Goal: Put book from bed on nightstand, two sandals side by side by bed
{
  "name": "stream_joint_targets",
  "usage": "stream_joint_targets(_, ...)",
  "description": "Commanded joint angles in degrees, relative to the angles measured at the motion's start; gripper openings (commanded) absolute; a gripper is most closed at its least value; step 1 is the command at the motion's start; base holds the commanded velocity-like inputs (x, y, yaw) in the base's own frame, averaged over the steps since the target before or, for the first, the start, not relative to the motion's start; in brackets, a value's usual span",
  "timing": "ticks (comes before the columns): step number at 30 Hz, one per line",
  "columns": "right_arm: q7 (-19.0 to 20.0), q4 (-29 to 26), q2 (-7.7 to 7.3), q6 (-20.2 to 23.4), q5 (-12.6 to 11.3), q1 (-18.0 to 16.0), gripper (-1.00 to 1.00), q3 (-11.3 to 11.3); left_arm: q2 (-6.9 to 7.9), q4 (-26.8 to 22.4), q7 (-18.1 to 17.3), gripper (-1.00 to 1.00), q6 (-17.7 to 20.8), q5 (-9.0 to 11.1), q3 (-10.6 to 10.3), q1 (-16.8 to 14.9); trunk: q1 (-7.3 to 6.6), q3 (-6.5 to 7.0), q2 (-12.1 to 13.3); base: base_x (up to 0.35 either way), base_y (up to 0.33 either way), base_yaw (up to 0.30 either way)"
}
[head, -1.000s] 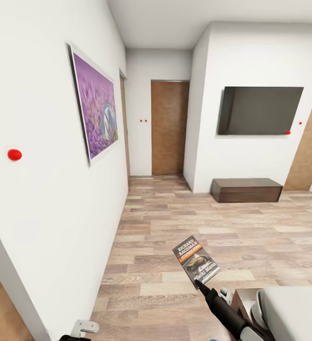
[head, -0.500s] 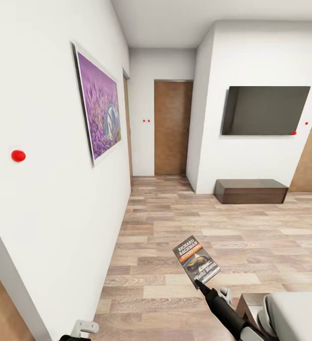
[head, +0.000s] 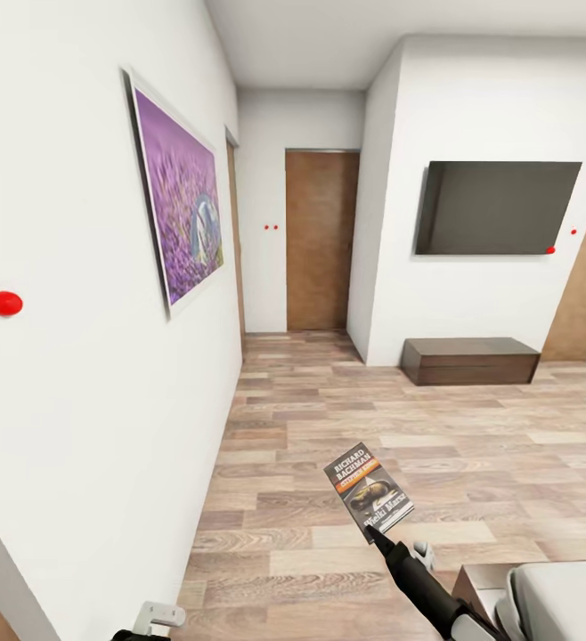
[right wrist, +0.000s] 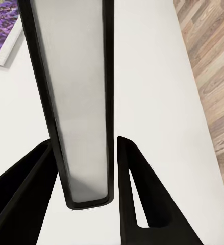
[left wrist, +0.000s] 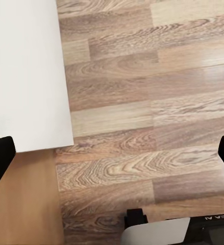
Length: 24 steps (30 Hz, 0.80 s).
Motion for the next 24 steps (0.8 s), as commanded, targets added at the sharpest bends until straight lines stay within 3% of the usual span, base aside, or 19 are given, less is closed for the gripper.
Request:
stream_joint_targets(1,0.2,0.0,-0.02,0.5,-0.6,0.0,-1.00,0.3,-0.02,-0.1,-0.4,1.00,0.3,-0.6,0.2,0.0,0.03,-0.02,0.0,0.061,0.027,-0.086)
stream_joint_targets(17,0.2,0.0,-0.05,0.6,-0.6,0.0,-1.00,0.3,-0.05,-0.1,-0.4,1.00,-1.3,-0.7,0.1,0.0,0.03,-0.02,0.0,0.154,0.006,-0.024)
stream_joint_targets(24,0.2,0.0,-0.07,0.5,-0.6,0.0,-1.00,0.3,-0.03,0.0,-0.4,1.00,-1.4,-0.7,0.1,0.0,0.03,-0.02,0.0,0.071,0.000,-0.115)
